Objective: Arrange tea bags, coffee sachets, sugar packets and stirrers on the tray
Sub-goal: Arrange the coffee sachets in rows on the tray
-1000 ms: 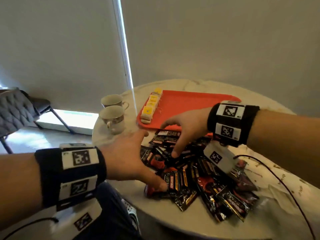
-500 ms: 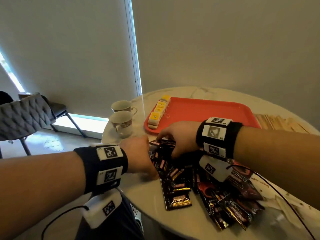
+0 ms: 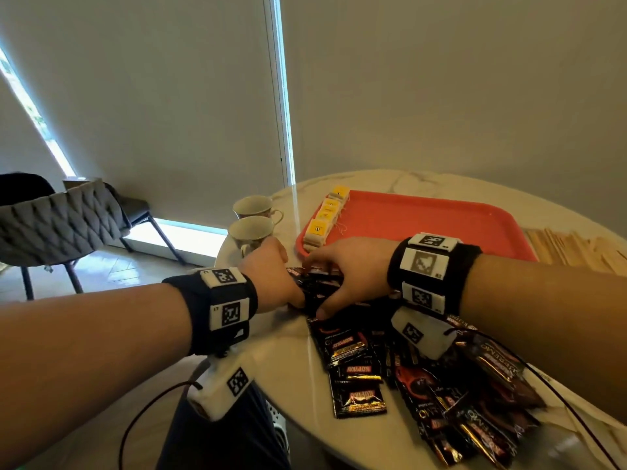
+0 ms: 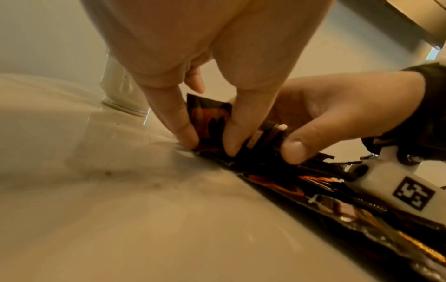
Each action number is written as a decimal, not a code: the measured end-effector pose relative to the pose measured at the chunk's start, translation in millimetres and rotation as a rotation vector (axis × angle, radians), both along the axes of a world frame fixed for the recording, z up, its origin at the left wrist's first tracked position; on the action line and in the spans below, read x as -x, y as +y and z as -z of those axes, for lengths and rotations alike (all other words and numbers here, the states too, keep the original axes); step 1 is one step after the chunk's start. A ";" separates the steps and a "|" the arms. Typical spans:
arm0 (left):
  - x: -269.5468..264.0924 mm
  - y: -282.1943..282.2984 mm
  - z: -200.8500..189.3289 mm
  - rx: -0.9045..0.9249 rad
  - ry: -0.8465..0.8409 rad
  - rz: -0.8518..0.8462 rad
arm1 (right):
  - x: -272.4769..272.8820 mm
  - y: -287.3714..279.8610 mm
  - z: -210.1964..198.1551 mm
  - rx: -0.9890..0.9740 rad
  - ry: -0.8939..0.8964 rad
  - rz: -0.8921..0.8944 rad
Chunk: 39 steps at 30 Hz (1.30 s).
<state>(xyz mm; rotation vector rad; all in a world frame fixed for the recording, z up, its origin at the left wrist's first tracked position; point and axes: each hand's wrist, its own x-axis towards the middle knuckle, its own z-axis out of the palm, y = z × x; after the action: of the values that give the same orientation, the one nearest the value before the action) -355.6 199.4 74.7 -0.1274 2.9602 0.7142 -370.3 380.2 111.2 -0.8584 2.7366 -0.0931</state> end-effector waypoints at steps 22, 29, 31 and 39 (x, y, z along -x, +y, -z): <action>-78.9 -3.2 -18.6 0.019 -0.111 0.452 | 9.2 -9.9 -4.2 0.070 0.212 0.076; -85.5 38.2 -13.7 0.328 -0.137 0.641 | 8.6 0.0 -17.1 0.281 0.180 0.113; -76.2 43.5 -13.0 0.325 -0.100 0.608 | 12.2 7.2 -21.1 0.377 0.168 0.142; -31.5 39.3 -26.0 0.143 -0.186 0.503 | 25.8 38.1 -28.0 0.735 0.120 0.259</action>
<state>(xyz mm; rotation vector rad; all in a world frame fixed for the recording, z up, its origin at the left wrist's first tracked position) -324.1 238.7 100.7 0.4942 2.6873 0.3972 -396.1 418.3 139.2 -0.6601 2.9221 -1.1854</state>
